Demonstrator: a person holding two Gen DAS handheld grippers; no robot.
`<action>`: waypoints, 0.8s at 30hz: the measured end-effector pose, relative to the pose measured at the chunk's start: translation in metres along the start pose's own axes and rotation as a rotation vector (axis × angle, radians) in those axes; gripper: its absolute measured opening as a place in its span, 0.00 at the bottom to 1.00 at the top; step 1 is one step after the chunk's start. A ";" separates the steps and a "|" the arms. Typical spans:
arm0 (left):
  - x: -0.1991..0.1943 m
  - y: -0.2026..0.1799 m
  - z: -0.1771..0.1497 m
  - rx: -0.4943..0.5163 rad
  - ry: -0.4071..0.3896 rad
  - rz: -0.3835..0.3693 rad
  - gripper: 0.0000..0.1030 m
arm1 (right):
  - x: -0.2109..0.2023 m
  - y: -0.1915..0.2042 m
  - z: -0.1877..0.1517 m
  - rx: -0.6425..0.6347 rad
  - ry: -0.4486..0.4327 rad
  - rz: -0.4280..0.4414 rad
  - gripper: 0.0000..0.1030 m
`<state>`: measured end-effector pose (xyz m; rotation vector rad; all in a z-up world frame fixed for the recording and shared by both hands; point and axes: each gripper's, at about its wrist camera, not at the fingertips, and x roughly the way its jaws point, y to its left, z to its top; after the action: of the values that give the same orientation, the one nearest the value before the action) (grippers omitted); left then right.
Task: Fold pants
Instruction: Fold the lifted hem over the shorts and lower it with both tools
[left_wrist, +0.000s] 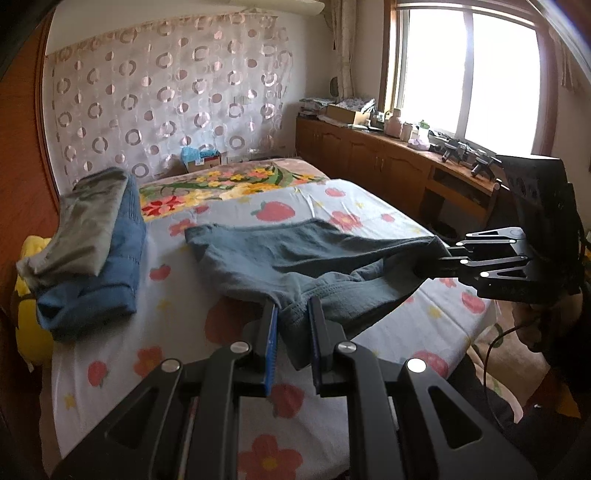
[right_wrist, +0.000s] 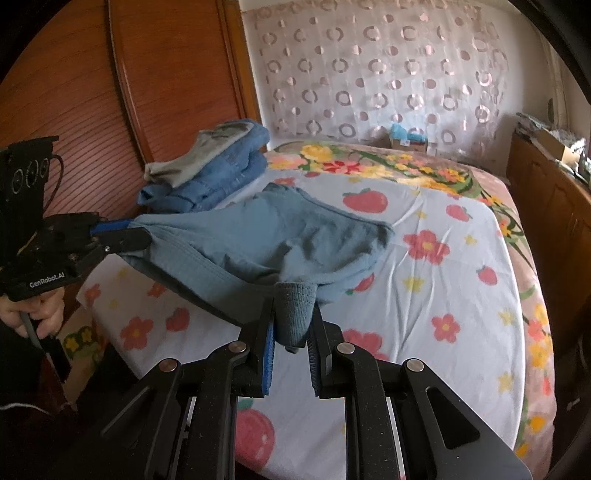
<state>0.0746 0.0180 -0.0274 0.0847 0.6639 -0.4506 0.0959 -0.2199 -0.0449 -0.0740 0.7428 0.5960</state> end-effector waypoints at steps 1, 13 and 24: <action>0.000 0.000 -0.004 -0.004 0.004 -0.001 0.13 | 0.001 0.001 -0.004 0.008 0.002 0.004 0.12; -0.001 -0.013 -0.043 -0.014 0.057 -0.027 0.13 | 0.000 0.003 -0.035 0.066 0.031 0.033 0.13; 0.014 -0.017 -0.070 -0.048 0.123 -0.051 0.13 | 0.014 0.002 -0.070 0.108 0.090 0.042 0.13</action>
<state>0.0360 0.0127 -0.0900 0.0505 0.7991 -0.4808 0.0597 -0.2302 -0.1053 0.0152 0.8641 0.5947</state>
